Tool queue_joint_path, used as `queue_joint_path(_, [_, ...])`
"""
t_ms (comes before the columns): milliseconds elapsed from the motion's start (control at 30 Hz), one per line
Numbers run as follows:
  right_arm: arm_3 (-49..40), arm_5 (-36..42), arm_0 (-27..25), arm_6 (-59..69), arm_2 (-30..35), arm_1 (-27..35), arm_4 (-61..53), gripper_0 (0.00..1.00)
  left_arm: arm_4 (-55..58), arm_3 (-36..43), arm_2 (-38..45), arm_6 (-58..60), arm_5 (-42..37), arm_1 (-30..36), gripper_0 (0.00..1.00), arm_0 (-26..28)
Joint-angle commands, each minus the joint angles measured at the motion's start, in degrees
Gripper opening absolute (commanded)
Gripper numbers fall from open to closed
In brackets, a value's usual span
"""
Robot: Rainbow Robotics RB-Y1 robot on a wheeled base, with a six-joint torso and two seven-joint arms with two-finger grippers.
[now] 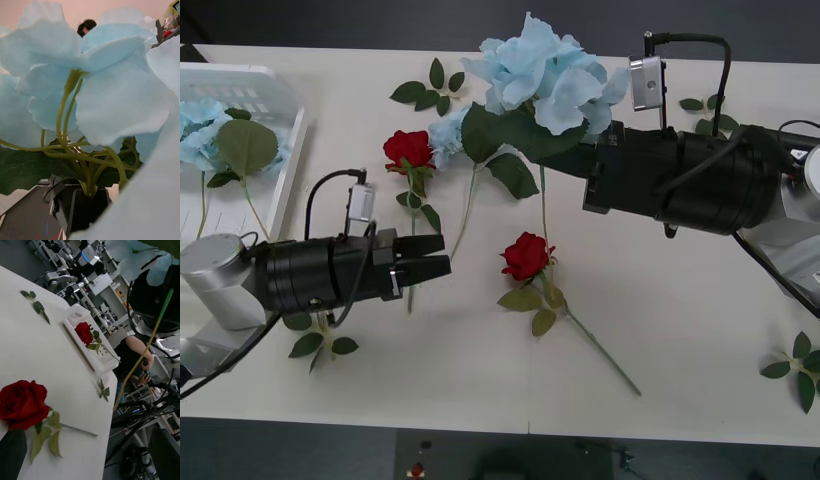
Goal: Put the red flowers into the right box and the blue flowers into the left box
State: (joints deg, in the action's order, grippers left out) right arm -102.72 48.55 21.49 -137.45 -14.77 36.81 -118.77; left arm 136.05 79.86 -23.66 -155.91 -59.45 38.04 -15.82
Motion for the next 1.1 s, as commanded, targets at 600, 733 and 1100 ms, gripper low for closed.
queue_joint_path(600, [2.26, -0.74, 5.76, 4.74, -2.81, 0.11, -0.33, 0.00, 1.41, 16.47, -6.14, 0.91, 21.66, -5.79, 0.95, -0.79])
queue_joint_path(733, [2.26, -0.74, 5.76, 5.09, -2.81, 0.02, -0.33, 0.00, 1.94, 16.47, -8.42, 0.91, 22.62, -7.19, 0.95, -2.55])
queue_joint_path(1100, [2.26, -1.00, 5.84, 5.88, -2.81, 0.11, -0.33, 0.00, 2.03, 17.09, -13.61, 0.91, 32.11, -10.62, 0.25, -6.07])
